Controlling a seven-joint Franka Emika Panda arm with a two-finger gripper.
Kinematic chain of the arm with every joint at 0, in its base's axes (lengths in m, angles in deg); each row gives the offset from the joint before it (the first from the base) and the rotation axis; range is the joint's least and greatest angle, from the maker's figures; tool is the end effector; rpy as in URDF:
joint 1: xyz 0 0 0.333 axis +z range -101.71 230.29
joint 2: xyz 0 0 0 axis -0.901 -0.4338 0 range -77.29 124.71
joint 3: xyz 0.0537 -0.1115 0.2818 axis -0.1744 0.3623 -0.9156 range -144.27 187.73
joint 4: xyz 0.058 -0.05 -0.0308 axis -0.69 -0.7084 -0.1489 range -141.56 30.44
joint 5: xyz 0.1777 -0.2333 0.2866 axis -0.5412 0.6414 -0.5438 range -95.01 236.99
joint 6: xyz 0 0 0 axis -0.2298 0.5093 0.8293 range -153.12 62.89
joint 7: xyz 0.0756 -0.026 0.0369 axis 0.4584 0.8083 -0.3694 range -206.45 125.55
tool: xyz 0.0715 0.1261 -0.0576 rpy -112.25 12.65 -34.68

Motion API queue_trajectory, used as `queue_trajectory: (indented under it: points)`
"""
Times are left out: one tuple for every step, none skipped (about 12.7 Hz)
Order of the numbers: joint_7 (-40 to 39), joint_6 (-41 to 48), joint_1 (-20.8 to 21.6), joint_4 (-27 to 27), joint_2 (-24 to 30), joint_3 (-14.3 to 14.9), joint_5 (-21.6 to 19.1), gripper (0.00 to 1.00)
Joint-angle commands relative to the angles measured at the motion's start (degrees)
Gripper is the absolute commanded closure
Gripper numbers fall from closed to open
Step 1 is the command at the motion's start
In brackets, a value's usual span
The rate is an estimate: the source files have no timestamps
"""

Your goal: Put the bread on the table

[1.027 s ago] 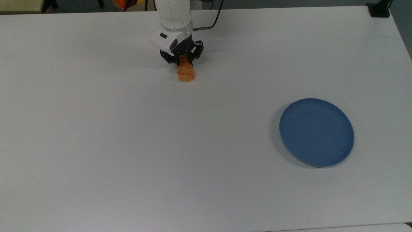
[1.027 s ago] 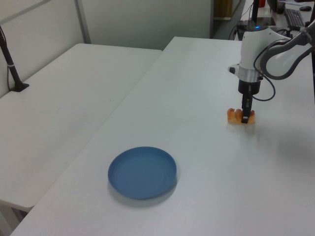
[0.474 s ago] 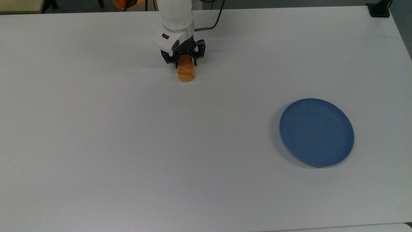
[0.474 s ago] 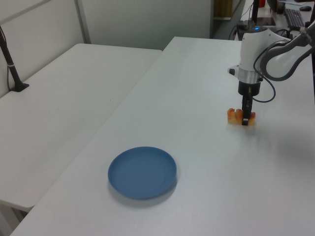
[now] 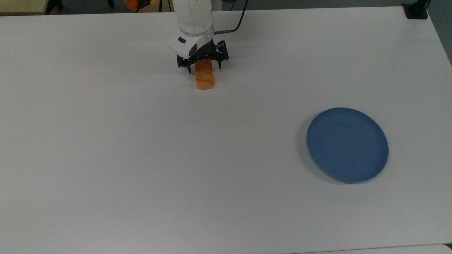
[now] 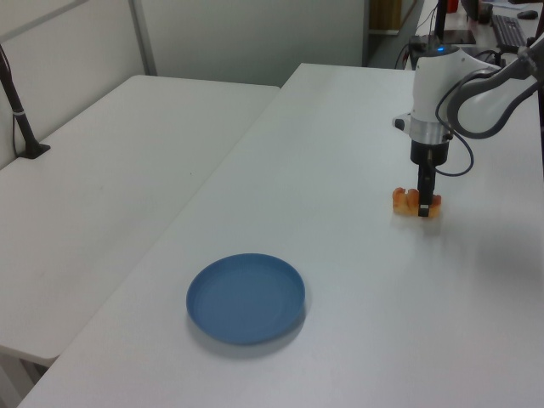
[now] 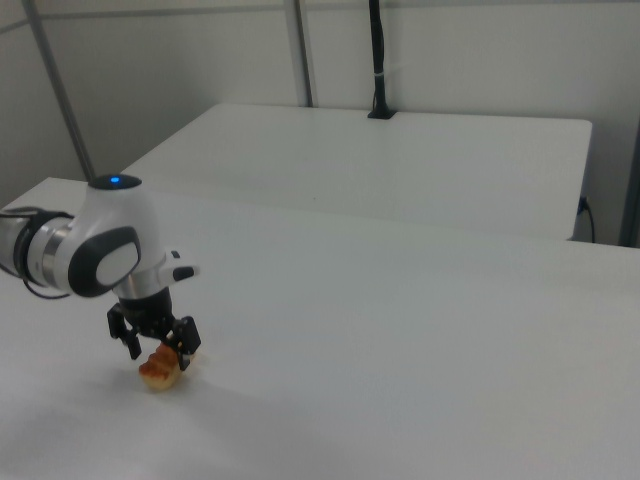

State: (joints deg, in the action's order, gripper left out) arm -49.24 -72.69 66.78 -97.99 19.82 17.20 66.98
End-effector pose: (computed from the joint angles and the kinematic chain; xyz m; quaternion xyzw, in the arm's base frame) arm 0.5192 0.0679 0.2426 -0.9931 -0.1127 0.0148 0.0275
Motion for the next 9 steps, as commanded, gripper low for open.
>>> queue_trajectory:
  points:
    - [4.65,13.33,-0.12,10.92,1.25,0.04,-0.38,0.00]
    - [5.70,17.73,-0.21,15.40,1.17,0.04,-0.39,0.00]
    - [6.24,20.12,-0.29,18.32,1.17,0.04,-0.47,0.00]
    - [6.68,22.32,-0.30,20.96,1.25,0.13,-0.56,0.00]
    - [7.11,24.78,-0.30,23.60,1.25,0.04,-0.56,0.00]
    - [7.99,28.37,-0.30,27.36,1.34,0.13,-0.65,0.00]
    - [9.56,31.28,-0.30,30.53,1.34,0.13,-1.00,0.00]
    - [11.15,33.74,-0.21,33.00,2.04,0.13,-1.17,0.00]
    - [12.21,35.25,-0.12,34.42,2.39,0.13,-1.18,0.00]
